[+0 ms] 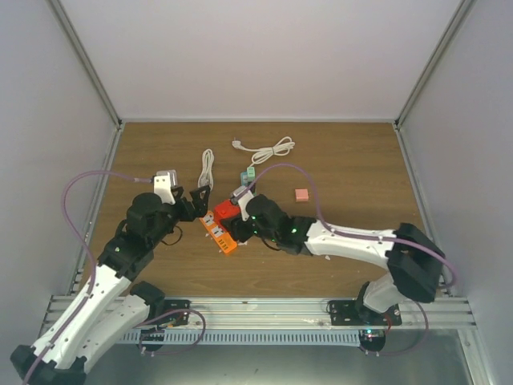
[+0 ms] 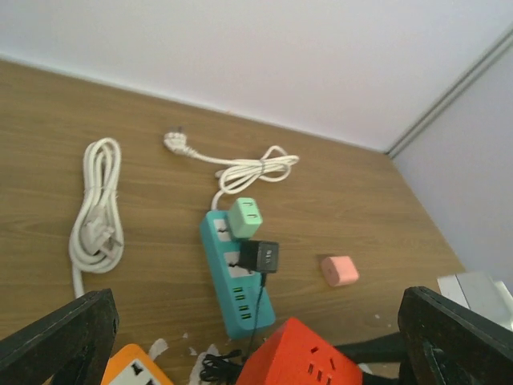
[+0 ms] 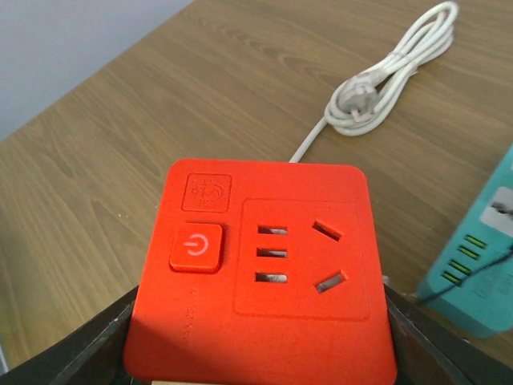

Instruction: Insert the plug

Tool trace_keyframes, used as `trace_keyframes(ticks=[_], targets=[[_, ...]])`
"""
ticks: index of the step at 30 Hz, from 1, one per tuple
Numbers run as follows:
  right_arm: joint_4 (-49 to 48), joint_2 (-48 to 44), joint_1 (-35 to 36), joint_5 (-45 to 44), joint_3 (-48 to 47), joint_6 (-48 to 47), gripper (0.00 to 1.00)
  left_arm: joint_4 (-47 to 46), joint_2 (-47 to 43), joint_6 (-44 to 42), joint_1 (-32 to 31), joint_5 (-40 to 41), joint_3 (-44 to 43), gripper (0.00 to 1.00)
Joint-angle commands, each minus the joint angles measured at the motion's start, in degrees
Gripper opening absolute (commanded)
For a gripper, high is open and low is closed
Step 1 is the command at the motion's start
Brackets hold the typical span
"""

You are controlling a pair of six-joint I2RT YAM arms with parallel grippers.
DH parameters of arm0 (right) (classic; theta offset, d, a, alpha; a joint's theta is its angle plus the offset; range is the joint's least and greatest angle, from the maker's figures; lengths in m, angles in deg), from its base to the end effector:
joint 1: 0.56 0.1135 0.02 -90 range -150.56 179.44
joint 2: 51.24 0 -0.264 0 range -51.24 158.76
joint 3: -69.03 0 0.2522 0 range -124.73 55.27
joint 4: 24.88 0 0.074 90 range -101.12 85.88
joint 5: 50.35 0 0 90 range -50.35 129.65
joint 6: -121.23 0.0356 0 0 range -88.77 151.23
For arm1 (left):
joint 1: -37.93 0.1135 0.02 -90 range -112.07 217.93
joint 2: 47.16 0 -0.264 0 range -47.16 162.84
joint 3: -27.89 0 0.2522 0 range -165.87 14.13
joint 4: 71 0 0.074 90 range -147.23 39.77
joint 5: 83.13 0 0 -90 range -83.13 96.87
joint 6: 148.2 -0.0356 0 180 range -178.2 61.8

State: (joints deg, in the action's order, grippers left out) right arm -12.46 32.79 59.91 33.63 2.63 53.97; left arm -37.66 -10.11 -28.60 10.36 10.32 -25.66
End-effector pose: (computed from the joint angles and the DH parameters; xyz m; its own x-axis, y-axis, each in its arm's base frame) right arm 0.1647 0.2832 0.2449 -0.5448 -0.1818 -0.8186 -0.6614 0.6933 0.2862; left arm 0.1392 -0.0703 0.3125 -0.4263 -0.3336 -0.8408 0.2305 0.8588 -0.4576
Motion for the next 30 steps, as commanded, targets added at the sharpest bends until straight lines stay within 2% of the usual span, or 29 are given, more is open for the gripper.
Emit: trace_keyframes(ticks=[1, 11, 20, 30], targets=[[-5.09, 5.79, 1.14, -1.52, -4.89, -1.15, 0.01, -3.25, 3.06, 1.05, 4.39, -6.01, 1.86, 0.99], [-6.04, 13.88, 2.37, -1.66, -8.64, -2.25, 0.0, -5.91, 2.3, 1.31, 9.98, -13.35, 5.21, 0.99], [-5.14, 15.52, 2.46, -2.66, -8.38, -1.36, 0.0, -7.57, 4.68, 1.68, 13.52, -19.09, 6.34, 0.99], [-4.78, 16.83, 2.59, -3.77, -7.22, 0.31, 0.0, -8.23, 4.6, 1.93, 15.7, -21.52, 6.93, 0.99]])
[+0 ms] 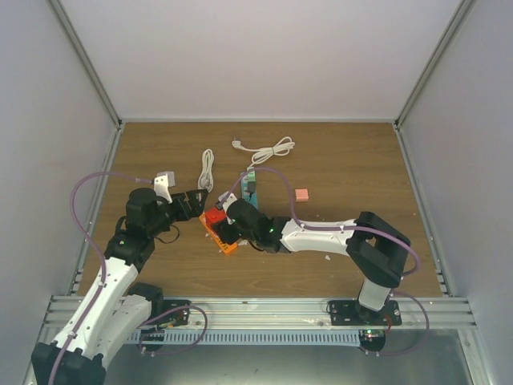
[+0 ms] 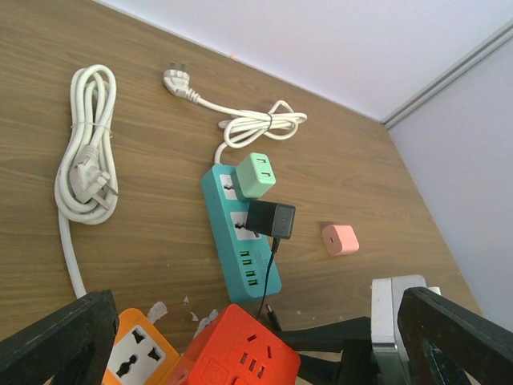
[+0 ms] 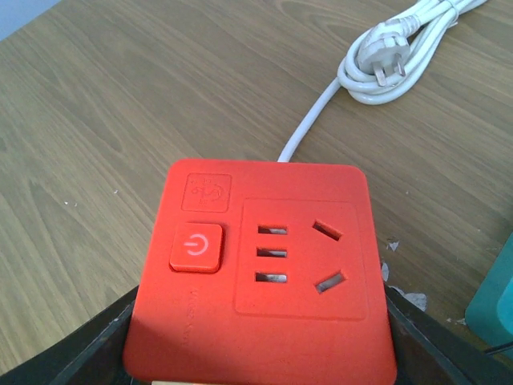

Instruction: Insert the plug

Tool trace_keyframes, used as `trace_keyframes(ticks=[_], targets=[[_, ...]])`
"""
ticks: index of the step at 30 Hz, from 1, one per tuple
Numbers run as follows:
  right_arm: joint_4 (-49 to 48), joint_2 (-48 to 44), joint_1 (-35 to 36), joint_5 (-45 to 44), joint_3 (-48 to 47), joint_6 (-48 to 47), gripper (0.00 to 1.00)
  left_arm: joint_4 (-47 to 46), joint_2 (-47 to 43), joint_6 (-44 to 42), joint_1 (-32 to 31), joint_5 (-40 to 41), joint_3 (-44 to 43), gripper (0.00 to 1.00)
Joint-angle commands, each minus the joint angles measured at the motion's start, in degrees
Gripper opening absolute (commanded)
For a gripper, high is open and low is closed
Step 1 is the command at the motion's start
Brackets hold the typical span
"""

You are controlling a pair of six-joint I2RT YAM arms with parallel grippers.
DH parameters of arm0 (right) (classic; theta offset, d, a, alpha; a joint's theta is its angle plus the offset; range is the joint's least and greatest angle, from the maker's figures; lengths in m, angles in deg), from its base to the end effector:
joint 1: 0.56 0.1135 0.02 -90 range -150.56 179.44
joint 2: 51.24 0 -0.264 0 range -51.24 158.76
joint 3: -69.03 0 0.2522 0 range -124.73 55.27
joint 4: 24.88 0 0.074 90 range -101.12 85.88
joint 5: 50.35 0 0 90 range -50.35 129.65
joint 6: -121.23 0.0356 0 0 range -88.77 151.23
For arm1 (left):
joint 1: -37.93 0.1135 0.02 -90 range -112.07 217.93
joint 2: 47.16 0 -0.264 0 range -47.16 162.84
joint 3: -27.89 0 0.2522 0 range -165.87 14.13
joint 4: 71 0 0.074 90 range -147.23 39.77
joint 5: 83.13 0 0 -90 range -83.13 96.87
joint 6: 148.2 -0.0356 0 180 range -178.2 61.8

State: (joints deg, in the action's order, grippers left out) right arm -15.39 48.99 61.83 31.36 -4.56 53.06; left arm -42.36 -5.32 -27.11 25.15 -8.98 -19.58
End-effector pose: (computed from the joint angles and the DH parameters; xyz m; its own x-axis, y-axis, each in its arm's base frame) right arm 0.1809 0.3348 0.1958 -0.5597 -0.2761 -0.7814 -0.6623 0.7158 0.2214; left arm 0.1675 -0.0480 0.2720 -0.5629 -0.3817 -0.7331 0.1953 0.8004 -0.5667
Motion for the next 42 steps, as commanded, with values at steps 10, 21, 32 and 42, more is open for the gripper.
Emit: trace_keyframes(ticks=[10, 21, 32, 42], targets=[[-1.55, 2.09, 1.4, -1.41, -0.01, 2.65, 0.0, -3.62, -0.36, 0.46, 2.06, -3.8, 1.0, 0.99], [-0.32, 3.0, 3.26, -3.66, -0.2, 4.36, 0.01, -3.54, -0.59, 0.37, 2.86, -4.5, 1.03, 0.99], [3.74, 5.32, 3.22, -11.75, -3.96, 7.52, 0.0, -3.61, -0.71, 0.35, 3.56, -5.26, 1.17, 0.99], [4.01, 6.14, 3.22, -12.45, -3.8, 9.11, 0.0, -3.54, -0.82, 0.29, 4.12, -6.06, 1.2, 0.99]])
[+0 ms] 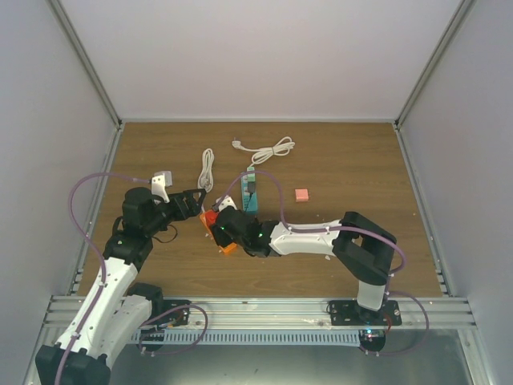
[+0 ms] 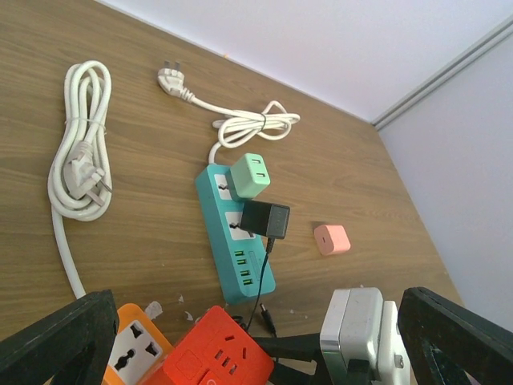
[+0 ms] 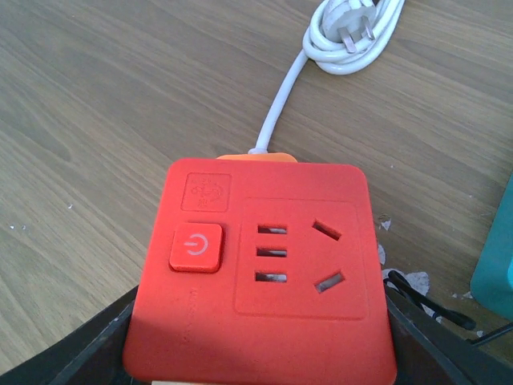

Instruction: Insert the plug

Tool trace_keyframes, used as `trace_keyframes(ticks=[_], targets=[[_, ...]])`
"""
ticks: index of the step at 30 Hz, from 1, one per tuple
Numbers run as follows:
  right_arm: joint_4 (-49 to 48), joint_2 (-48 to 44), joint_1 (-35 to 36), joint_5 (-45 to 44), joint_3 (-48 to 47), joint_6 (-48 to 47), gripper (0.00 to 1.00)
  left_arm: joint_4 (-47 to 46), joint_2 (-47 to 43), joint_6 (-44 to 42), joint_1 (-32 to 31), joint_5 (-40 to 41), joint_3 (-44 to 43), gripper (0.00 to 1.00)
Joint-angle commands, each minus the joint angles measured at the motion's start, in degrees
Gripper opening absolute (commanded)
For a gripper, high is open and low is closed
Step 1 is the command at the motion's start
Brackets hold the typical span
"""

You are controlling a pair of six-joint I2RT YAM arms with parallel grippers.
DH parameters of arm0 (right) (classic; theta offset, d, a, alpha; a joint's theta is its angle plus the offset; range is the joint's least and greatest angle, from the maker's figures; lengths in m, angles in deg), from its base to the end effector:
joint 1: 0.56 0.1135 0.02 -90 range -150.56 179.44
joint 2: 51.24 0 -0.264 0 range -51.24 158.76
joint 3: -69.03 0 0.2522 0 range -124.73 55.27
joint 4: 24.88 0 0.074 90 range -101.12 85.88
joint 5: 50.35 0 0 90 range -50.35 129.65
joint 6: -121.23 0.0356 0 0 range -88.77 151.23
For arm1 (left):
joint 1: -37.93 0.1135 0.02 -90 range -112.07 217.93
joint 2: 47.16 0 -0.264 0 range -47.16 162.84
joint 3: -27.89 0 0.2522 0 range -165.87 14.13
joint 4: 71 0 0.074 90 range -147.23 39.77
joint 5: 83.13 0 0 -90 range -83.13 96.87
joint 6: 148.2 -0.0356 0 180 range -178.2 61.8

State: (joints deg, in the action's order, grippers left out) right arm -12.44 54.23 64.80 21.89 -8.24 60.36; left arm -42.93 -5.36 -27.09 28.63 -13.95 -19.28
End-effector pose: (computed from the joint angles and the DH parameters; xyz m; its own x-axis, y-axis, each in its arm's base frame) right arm 0.1744 0.3541 0.1785 -0.6116 -0.2214 -0.7595 -0.5397 0.8188 0.1958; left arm 0.1689 -0.0405 0.2717 -0.5713 -0.3958 -0.7190 0.2096 0.7766 -0.5941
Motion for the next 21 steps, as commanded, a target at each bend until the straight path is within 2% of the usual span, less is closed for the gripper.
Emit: trace_keyframes(ticks=[1, 8, 21], targets=[[1.06, 0.87, 0.23, -2.84, 0.14, 2.14, 0.01, -2.97, -0.83, 0.22, 0.71, -1.09, 0.91, 0.99], [0.53, 1.41, 0.93, -3.59, 2.18, 4.16, 0.0, -3.16, -0.61, 0.31, 0.88, -1.39, 1.1, 0.99], [5.02, 6.82, 7.09, -15.55, 0.09, 7.75, 0.0, -2.97, -0.93, 0.43, 1.63, -1.51, 1.34, 0.99]])
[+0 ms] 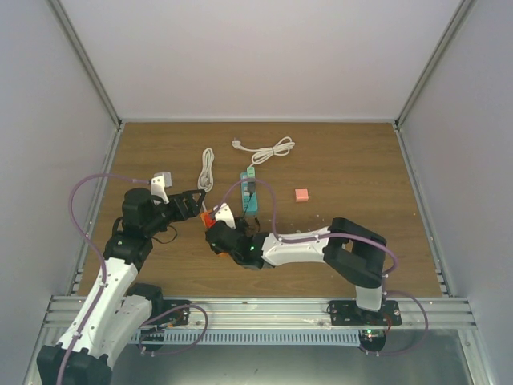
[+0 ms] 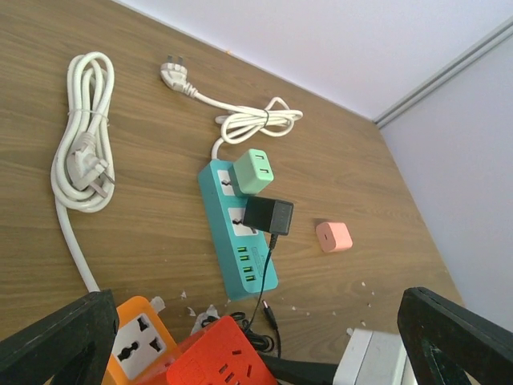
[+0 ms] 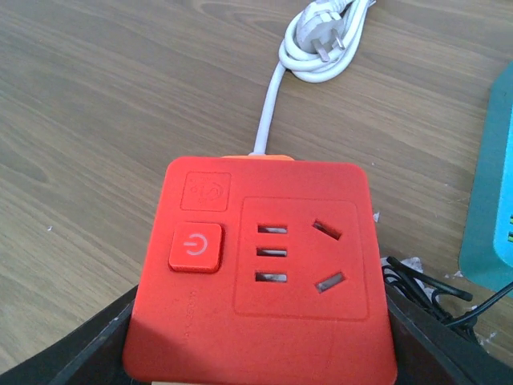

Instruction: Insert the plug

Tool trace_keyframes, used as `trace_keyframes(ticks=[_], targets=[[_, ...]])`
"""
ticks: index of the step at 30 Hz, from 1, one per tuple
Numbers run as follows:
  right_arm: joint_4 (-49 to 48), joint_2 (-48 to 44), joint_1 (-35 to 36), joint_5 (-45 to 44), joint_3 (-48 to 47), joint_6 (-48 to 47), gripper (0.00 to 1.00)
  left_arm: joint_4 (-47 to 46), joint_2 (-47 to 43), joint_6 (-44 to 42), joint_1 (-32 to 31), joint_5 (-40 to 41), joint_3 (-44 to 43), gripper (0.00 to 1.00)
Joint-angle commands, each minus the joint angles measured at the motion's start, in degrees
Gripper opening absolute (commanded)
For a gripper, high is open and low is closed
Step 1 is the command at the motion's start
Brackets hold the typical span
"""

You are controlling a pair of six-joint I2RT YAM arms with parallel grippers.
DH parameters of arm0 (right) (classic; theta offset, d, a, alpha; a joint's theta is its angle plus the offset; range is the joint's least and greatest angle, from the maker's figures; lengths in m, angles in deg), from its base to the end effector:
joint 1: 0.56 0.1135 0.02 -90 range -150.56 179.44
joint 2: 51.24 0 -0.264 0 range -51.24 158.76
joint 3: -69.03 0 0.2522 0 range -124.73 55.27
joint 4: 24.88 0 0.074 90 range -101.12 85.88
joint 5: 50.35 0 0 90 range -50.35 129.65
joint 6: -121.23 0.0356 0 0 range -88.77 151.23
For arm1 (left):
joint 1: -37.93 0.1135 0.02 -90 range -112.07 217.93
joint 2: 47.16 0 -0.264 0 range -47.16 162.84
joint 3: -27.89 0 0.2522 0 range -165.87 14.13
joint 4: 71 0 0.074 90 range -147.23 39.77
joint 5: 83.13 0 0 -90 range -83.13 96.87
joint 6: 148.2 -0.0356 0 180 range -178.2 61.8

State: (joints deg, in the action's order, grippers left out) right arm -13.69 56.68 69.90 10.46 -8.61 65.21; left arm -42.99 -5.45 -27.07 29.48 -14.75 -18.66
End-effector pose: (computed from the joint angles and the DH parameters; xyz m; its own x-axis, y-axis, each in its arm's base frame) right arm 0.1494 0.3690 0.1679 -0.5752 -0.1618 -0.8019 -0.4571 0.8765 0.1510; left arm 0.1689 -0.0383 0.2683 -0.5770 -0.4002 -0.7120 0.2025 0.7744 -0.5994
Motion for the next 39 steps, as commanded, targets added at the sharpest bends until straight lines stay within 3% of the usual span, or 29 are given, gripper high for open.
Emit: trace_keyframes(ticks=[1, 12, 22, 30, 32, 34, 36, 39], targets=[[6.65, 5.05, 2.5, -4.96, 0.36, 3.25, 0.0, -2.9, -0.8, 0.37, 0.78, -0.82, 0.75, 0.99], [10.92, 10.41, 4.25, -6.61, -2.39, 6.32, 0.01, -3.43, -0.25, 0.5, 1.4, -1.53, 1.19, 0.99], [7.54, 13.72, 3.64, 0.78, -0.2, 8.99, 0.01, -4.02, 0.44, 0.68, 1.97, -2.67, 1.59, 0.99], [8.98, 11.72, 3.7, 0.59, -0.49, 7.83, 0.01, -4.14, 0.85, 0.66, 2.12, -2.96, 1.61, 0.99], [9.07, 10.37, 3.77, 0.59, -0.57, 6.39, 0.21, -4.16, 0.83, 0.61, 2.16, -2.9, 1.61, 0.99], [9.07, 8.82, 3.76, 0.55, -0.63, 5.24, 0.56, -4.08, 0.74, 0.58, 2.13, -2.74, 1.52, 0.99], [9.31, 7.37, 3.81, 0.18, -0.84, 4.27, 0.74, -3.75, 0.49, 0.47, 2.22, -2.44, 1.43, 0.99], [10.47, 5.38, 3.9, -1.19, -1.86, 3.42, 0.89, -3.21, -0.52, 0.28, 2.26, -1.31, 1.24, 0.99]])
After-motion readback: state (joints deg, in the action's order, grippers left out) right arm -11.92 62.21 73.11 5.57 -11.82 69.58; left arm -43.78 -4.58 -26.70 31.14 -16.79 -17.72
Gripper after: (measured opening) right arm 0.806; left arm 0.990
